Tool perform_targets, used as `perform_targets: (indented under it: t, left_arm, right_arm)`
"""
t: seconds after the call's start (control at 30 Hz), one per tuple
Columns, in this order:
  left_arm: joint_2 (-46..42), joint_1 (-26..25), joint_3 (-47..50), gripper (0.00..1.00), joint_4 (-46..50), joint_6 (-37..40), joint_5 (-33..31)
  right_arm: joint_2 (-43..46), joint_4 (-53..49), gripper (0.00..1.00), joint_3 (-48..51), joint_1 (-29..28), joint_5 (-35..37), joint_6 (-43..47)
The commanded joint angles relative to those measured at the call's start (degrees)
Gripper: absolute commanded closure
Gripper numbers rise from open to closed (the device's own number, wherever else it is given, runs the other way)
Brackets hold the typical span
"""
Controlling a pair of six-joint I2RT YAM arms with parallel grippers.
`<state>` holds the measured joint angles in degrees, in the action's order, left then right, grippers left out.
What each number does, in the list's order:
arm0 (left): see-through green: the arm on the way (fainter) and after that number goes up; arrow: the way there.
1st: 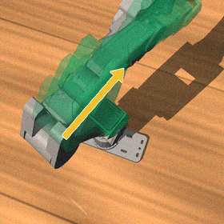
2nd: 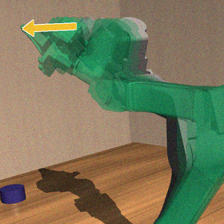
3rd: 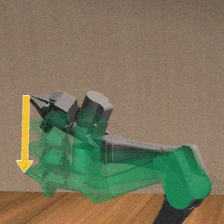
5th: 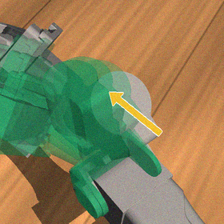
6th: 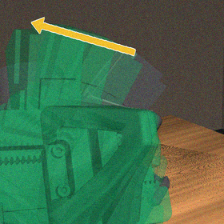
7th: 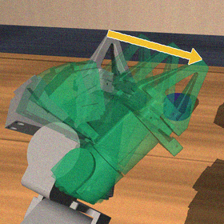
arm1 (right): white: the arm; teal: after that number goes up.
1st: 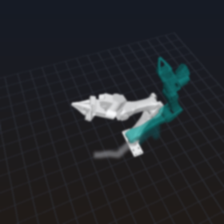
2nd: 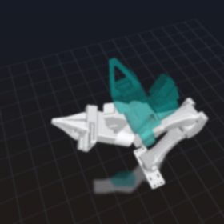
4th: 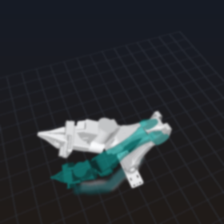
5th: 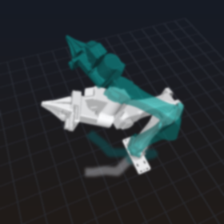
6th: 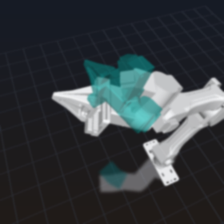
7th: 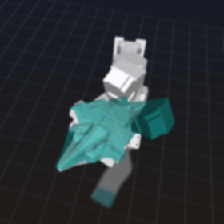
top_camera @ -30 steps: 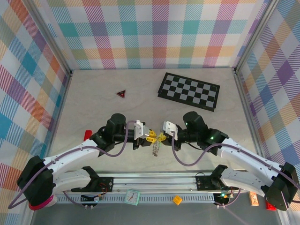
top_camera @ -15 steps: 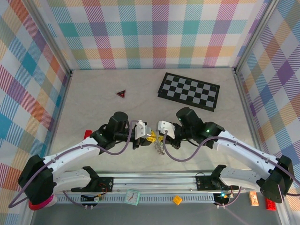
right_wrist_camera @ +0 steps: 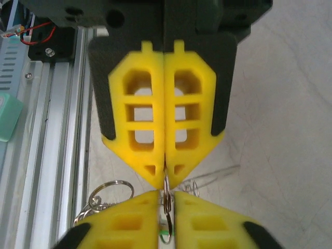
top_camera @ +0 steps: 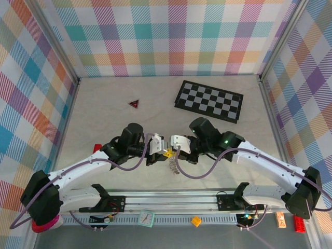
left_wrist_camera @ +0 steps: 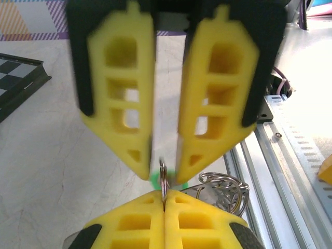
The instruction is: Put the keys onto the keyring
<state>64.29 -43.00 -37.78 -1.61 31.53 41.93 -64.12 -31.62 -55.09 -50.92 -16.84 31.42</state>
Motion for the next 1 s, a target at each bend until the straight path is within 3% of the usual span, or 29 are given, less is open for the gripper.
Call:
perform_targets:
  t: [0.0, 0.5, 0.97]
  left_arm:
    - [-0.89, -0.45, -0.43, 1.0, -2.88, 0.05, 1.86]
    - [-2.54, -0.5, 4.01, 1.0, -11.75, -4.21, 3.41]
    - [-2.24, -0.48, 5.94, 1.0, -17.37, -7.37, 4.51]
  right_arm:
    - [4.06, 4.88, 0.74, 2.97, 1.49, -3.3, -3.48]
    - [6.64, 10.76, 0.71, 10.33, 3.63, -6.44, -7.63]
    - [6.47, 16.73, 0.8, 11.97, 3.63, -9.04, -8.22]
